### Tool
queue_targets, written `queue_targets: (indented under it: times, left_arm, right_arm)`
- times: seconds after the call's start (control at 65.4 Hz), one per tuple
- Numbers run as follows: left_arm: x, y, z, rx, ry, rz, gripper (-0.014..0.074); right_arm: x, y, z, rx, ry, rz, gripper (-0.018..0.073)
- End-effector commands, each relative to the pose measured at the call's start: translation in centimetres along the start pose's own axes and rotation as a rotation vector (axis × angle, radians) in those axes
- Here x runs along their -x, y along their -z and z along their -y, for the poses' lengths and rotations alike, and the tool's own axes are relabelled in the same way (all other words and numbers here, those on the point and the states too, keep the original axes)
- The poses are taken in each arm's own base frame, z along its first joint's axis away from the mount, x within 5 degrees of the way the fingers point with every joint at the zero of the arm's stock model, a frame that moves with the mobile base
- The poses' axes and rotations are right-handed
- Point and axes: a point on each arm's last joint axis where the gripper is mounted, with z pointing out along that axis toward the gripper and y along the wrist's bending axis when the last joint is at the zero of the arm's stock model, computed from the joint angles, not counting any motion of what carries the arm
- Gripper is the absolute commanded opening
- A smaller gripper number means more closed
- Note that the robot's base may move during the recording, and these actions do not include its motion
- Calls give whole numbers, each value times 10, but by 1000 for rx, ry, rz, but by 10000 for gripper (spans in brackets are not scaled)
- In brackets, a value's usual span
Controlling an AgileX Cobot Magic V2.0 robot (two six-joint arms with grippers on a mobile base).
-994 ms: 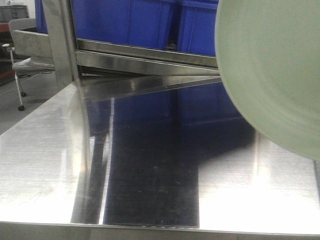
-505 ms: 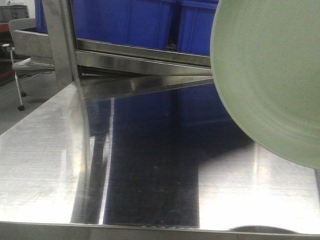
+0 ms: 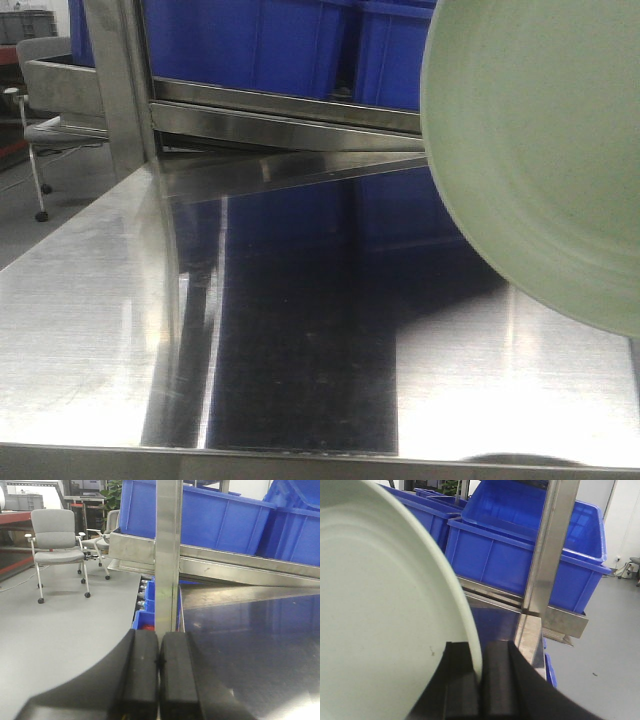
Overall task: Place green plate on second shelf with right arm
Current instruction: 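Raise the held plate upright beside the right gripper, then drive the base to the shelving rack holding the plate in the right gripper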
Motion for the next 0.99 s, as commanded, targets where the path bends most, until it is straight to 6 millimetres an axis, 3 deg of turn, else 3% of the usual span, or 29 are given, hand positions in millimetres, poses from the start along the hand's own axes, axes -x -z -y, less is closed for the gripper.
queue_targets:
  times: [0.0,0.979]
  left_arm:
    - [-5,0,0,-1,17,60,130]
    - [-5,0,0,-1,17,60,130]
  right_arm:
    - [21,1,2,-10,-9,134,57]
    - [21,1,2,-10,-9,134,57]
